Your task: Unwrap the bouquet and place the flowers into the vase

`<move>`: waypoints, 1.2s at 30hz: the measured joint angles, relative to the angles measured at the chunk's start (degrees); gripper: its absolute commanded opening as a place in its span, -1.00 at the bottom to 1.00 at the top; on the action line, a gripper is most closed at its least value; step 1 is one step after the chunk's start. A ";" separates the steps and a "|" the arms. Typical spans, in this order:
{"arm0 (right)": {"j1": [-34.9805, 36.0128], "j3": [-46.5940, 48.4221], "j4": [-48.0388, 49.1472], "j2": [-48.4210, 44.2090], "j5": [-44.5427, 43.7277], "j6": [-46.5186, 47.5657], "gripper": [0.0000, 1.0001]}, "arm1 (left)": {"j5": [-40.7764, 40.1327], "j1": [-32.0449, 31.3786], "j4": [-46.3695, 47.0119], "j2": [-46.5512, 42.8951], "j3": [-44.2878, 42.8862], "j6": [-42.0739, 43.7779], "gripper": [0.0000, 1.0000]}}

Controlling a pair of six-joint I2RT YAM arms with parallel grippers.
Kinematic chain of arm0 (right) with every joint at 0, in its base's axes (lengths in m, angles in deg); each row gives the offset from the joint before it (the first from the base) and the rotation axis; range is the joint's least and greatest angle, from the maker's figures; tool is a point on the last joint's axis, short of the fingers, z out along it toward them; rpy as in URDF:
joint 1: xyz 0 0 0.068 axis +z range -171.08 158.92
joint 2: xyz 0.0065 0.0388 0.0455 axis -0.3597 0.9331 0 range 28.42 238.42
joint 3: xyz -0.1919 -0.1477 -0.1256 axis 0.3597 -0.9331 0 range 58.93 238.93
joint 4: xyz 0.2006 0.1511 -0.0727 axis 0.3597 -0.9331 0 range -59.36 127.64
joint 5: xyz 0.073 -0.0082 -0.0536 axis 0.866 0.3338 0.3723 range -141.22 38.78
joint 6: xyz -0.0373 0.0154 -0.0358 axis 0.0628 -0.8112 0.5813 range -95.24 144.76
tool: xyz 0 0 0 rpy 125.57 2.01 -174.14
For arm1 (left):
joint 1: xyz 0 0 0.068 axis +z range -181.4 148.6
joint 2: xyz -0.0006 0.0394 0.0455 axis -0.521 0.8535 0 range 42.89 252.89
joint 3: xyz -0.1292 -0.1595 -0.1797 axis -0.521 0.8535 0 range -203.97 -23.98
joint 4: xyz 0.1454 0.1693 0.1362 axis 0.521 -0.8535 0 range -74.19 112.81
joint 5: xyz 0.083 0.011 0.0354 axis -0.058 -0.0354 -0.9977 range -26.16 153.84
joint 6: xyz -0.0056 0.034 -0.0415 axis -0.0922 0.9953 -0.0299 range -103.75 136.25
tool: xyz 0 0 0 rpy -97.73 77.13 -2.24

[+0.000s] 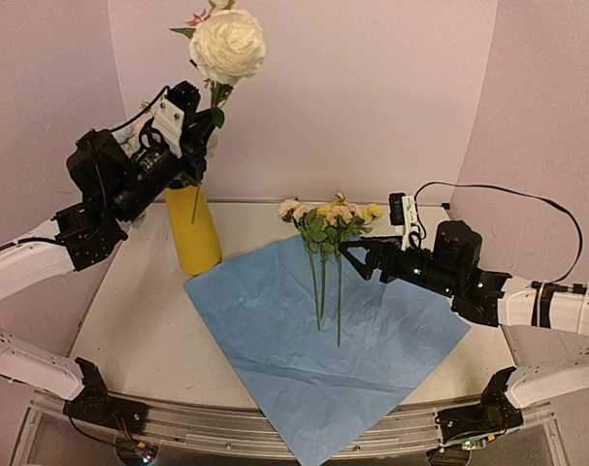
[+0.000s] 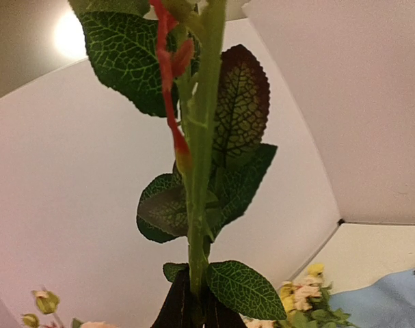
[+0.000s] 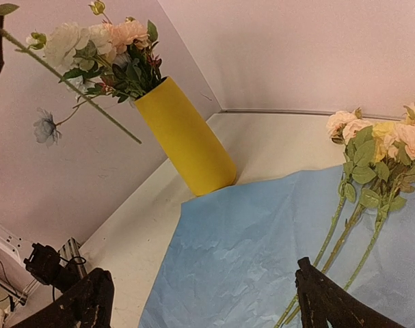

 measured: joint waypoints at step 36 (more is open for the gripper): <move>0.00 3.91 -0.02 3.50 2.14 0.87 0.86 | 3.21 9.33 8.35 -13.35 2.64 0.17 -1.00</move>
